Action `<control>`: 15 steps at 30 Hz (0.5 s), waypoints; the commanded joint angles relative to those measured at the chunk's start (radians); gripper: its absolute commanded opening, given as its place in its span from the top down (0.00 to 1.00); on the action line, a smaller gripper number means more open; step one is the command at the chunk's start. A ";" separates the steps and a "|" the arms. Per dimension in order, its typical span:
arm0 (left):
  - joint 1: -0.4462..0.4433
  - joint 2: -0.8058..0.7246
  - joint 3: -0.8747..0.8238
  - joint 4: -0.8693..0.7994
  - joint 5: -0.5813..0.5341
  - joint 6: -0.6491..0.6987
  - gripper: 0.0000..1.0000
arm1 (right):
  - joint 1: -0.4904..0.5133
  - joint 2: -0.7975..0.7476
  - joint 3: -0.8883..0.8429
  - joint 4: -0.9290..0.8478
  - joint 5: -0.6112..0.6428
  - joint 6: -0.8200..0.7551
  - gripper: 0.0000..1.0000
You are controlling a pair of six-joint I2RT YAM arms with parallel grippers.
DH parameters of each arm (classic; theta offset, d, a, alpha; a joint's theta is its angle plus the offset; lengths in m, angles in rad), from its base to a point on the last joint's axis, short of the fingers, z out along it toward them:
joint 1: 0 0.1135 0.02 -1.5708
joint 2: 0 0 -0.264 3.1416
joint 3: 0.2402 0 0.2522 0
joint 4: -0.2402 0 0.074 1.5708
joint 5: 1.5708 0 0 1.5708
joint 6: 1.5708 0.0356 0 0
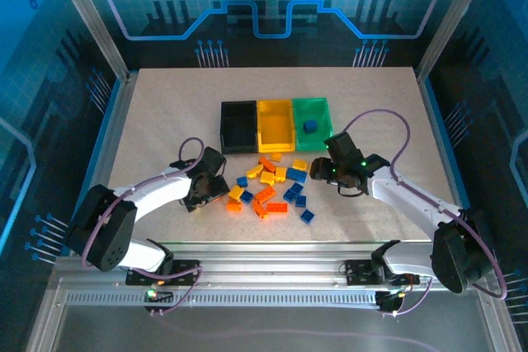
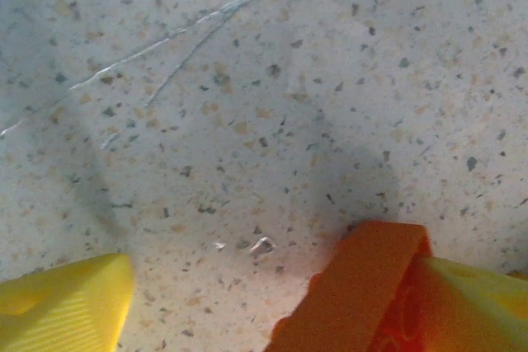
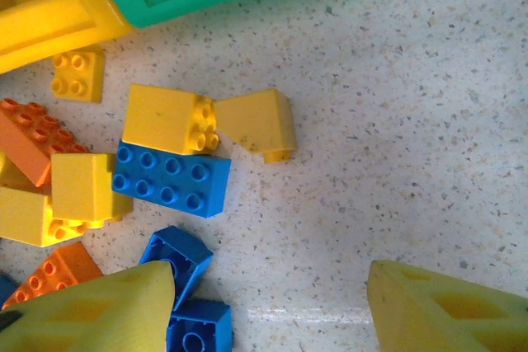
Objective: Sort the legos into containers by color
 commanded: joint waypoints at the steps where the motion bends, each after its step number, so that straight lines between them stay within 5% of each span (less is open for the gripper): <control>1: -0.007 0.028 -0.010 0.019 -0.018 -0.011 0.21 | -0.016 -0.023 -0.012 0.012 -0.014 -0.003 0.35; 5: -0.008 0.038 0.004 0.017 -0.015 -0.010 0.32 | -0.027 -0.029 -0.017 0.011 -0.017 -0.007 0.35; 15: -0.011 0.018 0.044 -0.024 -0.034 -0.006 0.77 | -0.044 -0.045 -0.018 0.011 -0.031 -0.010 0.35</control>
